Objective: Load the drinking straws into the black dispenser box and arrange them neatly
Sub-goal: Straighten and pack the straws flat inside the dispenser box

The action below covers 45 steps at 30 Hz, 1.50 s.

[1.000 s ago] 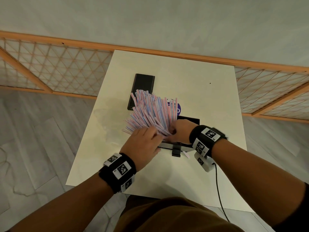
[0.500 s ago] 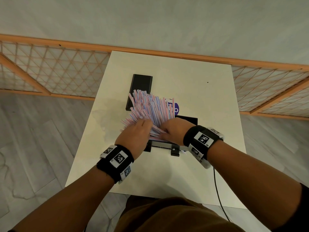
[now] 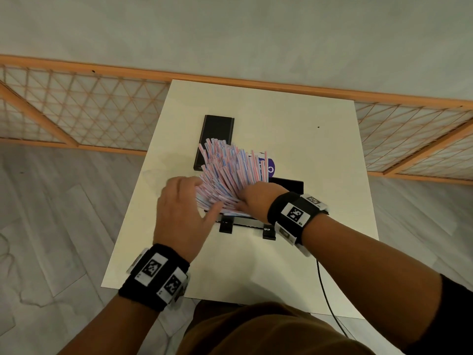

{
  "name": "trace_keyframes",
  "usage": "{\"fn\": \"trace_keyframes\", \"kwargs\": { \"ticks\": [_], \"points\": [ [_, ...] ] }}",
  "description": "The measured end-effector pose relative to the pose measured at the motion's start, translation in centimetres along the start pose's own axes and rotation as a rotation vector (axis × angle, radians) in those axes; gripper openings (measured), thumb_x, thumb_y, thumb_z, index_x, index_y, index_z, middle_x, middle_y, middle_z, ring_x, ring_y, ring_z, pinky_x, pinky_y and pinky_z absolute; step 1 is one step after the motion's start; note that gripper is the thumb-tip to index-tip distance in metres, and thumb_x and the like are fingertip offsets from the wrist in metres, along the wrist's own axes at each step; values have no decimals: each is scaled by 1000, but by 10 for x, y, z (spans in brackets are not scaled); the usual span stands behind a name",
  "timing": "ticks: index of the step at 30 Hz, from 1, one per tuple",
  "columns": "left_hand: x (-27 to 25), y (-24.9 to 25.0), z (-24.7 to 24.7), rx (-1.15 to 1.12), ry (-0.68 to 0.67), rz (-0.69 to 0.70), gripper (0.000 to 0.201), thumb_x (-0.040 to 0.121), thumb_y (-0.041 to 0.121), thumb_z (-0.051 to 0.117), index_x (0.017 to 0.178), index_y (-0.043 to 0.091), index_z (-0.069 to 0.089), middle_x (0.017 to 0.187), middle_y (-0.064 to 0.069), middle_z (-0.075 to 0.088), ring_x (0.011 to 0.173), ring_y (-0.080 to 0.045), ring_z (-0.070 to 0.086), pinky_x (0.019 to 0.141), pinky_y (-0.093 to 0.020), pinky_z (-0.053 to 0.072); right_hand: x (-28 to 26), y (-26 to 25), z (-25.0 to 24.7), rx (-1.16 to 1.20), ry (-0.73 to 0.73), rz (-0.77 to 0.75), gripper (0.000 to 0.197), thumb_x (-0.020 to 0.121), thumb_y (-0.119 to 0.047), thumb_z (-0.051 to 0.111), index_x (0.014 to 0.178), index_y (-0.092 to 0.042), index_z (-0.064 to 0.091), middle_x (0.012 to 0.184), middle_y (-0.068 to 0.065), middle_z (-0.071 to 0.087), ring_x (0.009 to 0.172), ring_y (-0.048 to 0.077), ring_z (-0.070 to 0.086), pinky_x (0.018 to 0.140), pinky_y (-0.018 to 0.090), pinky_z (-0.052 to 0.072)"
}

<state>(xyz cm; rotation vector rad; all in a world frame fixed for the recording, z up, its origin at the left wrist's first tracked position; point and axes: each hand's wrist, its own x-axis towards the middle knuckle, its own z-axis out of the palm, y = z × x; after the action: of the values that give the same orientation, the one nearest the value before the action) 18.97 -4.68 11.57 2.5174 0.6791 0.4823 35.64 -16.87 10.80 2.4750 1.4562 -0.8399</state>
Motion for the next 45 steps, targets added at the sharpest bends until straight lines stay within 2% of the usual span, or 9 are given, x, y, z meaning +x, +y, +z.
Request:
{"fn": "trace_keyframes", "kwargs": {
  "ticks": [4,7,12,15,19,23,34,40,45],
  "points": [
    [2,-20,-2,-237,-132,-347,85,78,61,77,144,25,37,131,0,43,107,-18,55,87,-31,49,-14,2,0,191,90,60,38,105,-41,37,103,-14,64,88,5,63,81,25,59,74,38,51],
    [11,-24,6,-324,-314,-458,84,81,72,66,146,28,34,105,1,61,91,-14,62,74,-26,46,-26,2,-2,250,147,49,36,104,-49,38,106,-18,56,85,3,63,76,23,62,69,36,53],
    [27,-22,29,-422,-282,-382,47,86,62,69,122,33,58,105,15,70,95,-5,66,87,-31,54,-29,-4,6,285,88,5,46,89,-54,65,111,-24,39,81,-10,50,65,7,51,55,21,40],
    [34,-21,38,-427,-240,-283,25,91,55,67,100,32,67,96,12,71,89,-2,66,82,-30,56,-22,-5,13,283,102,-1,40,95,-41,63,119,-17,40,80,-9,48,64,10,52,52,18,36],
    [33,-23,34,-438,-170,-315,29,93,53,66,84,26,59,75,7,67,69,-10,64,65,-29,50,-20,-5,16,358,141,5,30,95,-42,62,104,-24,39,77,-10,50,65,11,56,56,23,43],
    [31,-23,15,-434,-112,-324,34,96,49,63,88,16,58,72,-1,66,58,-11,64,52,-14,48,-21,-4,17,410,156,18,30,94,-45,63,104,-25,43,79,-10,53,65,6,54,55,21,41],
    [52,-8,-71,-403,129,-225,27,103,37,57,94,11,57,67,-2,67,53,-7,66,48,-8,42,-36,-9,-10,382,250,15,46,84,-61,68,103,-28,43,83,-7,59,70,12,59,63,31,54],
    [63,25,-112,-455,272,-111,29,104,40,54,97,12,54,74,0,67,52,-9,67,49,-22,50,-52,-6,-39,418,441,-7,57,71,-70,74,105,-35,44,96,-13,47,79,7,52,68,29,51],
    [61,39,-76,-678,153,-160,29,103,35,59,95,7,58,68,-2,65,49,-20,64,52,-46,59,-68,5,-57,351,583,28,60,71,-68,74,107,-31,44,108,-8,44,81,14,57,67,31,52]
  ]
}}
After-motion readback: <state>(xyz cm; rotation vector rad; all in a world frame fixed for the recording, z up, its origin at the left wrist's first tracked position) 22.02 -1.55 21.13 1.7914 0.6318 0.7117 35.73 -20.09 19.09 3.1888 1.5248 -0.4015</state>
